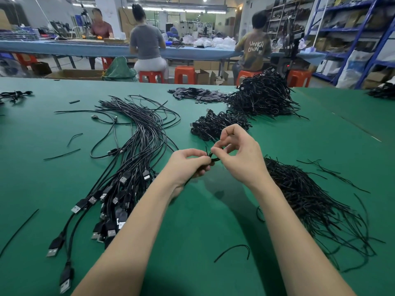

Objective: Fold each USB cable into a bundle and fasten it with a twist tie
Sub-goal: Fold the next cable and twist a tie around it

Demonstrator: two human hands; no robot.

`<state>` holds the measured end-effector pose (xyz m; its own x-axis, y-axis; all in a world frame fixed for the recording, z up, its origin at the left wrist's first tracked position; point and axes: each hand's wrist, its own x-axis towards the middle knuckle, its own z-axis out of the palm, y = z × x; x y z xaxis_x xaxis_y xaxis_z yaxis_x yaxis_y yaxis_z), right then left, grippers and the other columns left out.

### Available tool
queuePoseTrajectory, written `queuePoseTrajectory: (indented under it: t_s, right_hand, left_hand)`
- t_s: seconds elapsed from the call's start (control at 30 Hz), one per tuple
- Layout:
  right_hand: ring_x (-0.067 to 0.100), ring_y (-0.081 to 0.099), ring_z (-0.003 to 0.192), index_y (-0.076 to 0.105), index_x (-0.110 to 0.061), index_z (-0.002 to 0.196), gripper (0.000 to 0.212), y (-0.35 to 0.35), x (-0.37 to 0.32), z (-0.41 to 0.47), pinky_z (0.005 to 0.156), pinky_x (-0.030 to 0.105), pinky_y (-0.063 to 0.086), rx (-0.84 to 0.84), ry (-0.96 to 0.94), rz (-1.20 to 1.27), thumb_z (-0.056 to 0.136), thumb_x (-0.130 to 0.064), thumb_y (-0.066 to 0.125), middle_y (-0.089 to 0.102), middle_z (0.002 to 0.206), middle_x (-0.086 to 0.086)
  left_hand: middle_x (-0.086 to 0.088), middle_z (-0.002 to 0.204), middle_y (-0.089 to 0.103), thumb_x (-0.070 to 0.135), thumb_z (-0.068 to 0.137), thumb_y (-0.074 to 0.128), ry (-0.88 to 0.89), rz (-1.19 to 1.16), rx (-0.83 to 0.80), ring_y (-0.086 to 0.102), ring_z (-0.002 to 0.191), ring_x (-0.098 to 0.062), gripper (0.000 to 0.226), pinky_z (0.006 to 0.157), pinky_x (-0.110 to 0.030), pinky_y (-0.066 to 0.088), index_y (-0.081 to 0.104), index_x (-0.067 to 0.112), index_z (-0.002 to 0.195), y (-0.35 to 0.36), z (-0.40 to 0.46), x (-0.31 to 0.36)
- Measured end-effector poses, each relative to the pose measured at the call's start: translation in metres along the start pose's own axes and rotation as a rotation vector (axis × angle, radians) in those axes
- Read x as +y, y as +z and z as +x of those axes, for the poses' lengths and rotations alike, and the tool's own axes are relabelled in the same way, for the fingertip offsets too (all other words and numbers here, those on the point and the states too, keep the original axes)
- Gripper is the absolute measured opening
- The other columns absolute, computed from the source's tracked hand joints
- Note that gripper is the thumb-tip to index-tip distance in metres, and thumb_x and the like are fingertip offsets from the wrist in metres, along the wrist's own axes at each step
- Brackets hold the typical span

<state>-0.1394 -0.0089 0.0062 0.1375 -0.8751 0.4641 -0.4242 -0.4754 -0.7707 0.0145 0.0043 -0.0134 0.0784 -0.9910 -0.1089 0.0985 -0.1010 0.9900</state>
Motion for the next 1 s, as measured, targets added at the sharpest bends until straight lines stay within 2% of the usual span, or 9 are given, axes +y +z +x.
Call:
queuePoseTrajectory:
  t_s: [0.13,0.2,0.3,0.37,0.43,0.5,0.67,0.87,1.0]
  right_hand:
    - [0.014,0.068,0.07,0.058,-0.022,0.09,0.024,-0.001,-0.003,0.001,0.07,0.015,0.049,-0.024,0.012,0.011,0.081,-0.01,0.077,0.075,0.078,-0.01]
    - [0.021,0.07,0.073,0.064,-0.02,0.089,0.019,-0.005,-0.005,0.003,0.074,0.025,0.057,-0.079,0.065,-0.001,0.081,-0.009,0.076,0.076,0.078,-0.008]
    - [0.022,0.073,0.071,0.074,-0.02,0.085,0.011,-0.009,-0.007,0.005,0.079,0.044,0.063,-0.159,0.201,0.051,0.082,-0.01,0.076,0.077,0.076,-0.002]
    - [0.019,0.072,0.066,0.078,-0.018,0.081,0.005,-0.009,-0.009,0.005,0.074,0.042,0.064,-0.165,0.253,0.093,0.082,-0.014,0.08,0.076,0.073,0.004]
    - [0.013,0.069,0.064,0.079,-0.015,0.081,0.003,-0.01,-0.012,0.006,0.065,0.032,0.061,-0.166,0.292,0.145,0.082,-0.012,0.08,0.076,0.071,0.006]
    - [0.011,0.069,0.066,0.079,-0.01,0.087,0.006,-0.012,-0.014,0.007,0.061,0.025,0.058,-0.196,0.369,0.238,0.083,-0.006,0.076,0.075,0.072,0.004]
    - [0.012,0.065,0.058,0.079,-0.002,0.09,0.006,-0.014,-0.014,0.007,0.059,0.024,0.059,-0.191,0.414,0.265,0.084,-0.002,0.077,0.071,0.067,0.004]
    - [0.012,0.071,0.059,0.08,-0.021,0.079,0.016,-0.014,-0.01,0.005,0.065,0.028,0.063,-0.113,0.262,-0.08,0.083,-0.007,0.072,0.073,0.062,-0.006]
    - [0.006,0.069,0.056,0.081,-0.015,0.083,0.008,-0.017,-0.01,0.005,0.066,0.03,0.064,-0.173,0.247,-0.004,0.084,-0.008,0.077,0.074,0.063,-0.002]
  left_hand:
    - [-0.009,0.072,0.074,0.002,0.078,0.075,0.103,0.045,0.135,0.062,0.064,-0.019,0.011,0.066,-0.025,0.053,0.072,0.012,0.08,0.0,0.0,-0.002]
    - [-0.001,0.073,0.075,0.01,0.076,0.079,0.232,0.237,0.223,0.067,0.068,-0.016,0.01,0.073,-0.026,0.054,0.074,0.019,0.078,0.0,0.0,-0.004]
    - [0.01,0.071,0.073,0.015,0.075,0.079,0.438,0.465,0.272,0.068,0.069,0.001,0.011,0.071,-0.015,0.052,0.074,0.023,0.079,0.004,-0.004,-0.005]
    - [0.016,0.07,0.07,0.012,0.076,0.077,0.536,0.53,0.274,0.065,0.068,0.007,0.013,0.069,-0.006,0.047,0.073,0.024,0.08,0.007,-0.007,-0.005]
    - [0.016,0.07,0.069,0.011,0.077,0.076,0.593,0.577,0.286,0.065,0.07,0.007,0.013,0.069,-0.004,0.044,0.074,0.022,0.082,0.008,-0.008,-0.004]
    - [0.014,0.073,0.071,0.009,0.077,0.076,0.623,0.575,0.284,0.065,0.072,0.004,0.012,0.071,-0.006,0.045,0.074,0.019,0.084,0.008,-0.009,-0.004]
    - [0.012,0.071,0.071,0.008,0.077,0.075,0.659,0.561,0.28,0.066,0.068,-0.001,0.011,0.068,-0.011,0.048,0.074,0.019,0.08,0.008,-0.009,-0.006]
    - [0.013,0.066,0.069,0.011,0.078,0.076,0.683,0.578,0.275,0.06,0.059,-0.001,0.009,0.061,-0.013,0.046,0.074,0.019,0.075,0.01,-0.007,-0.012]
    - [0.011,0.067,0.07,0.013,0.078,0.076,0.703,0.587,0.267,0.062,0.061,-0.007,0.008,0.061,-0.023,0.051,0.074,0.02,0.075,0.007,-0.005,-0.012]
